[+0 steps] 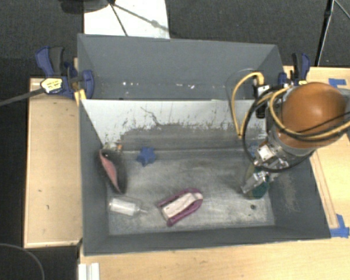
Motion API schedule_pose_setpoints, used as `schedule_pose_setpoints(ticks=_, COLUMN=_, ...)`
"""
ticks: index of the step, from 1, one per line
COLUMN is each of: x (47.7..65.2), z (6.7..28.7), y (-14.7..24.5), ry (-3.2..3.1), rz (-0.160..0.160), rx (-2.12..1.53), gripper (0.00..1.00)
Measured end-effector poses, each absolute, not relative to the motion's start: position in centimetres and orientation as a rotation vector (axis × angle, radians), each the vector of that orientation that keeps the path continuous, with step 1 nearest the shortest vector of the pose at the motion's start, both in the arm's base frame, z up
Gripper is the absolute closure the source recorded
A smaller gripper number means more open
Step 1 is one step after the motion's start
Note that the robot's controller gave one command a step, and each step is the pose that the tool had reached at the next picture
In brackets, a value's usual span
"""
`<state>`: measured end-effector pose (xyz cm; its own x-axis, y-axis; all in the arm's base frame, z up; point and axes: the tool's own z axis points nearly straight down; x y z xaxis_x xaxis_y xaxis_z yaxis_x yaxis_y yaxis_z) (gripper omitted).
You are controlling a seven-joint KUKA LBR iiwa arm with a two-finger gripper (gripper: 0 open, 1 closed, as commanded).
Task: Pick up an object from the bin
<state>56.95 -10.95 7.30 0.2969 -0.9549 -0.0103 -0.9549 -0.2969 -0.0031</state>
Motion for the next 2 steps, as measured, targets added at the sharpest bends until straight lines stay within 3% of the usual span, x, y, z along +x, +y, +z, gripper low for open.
schedule_pose_setpoints(ticks=1, x=57.0, z=8.6, y=-10.8, ry=1.862, rz=0.002, rx=-2.526, gripper=1.00)
schedule_pose_setpoints(ticks=2, x=57.2, z=19.6, y=-10.8, ry=1.869, rz=-0.010, rx=-2.519, gripper=1.00)
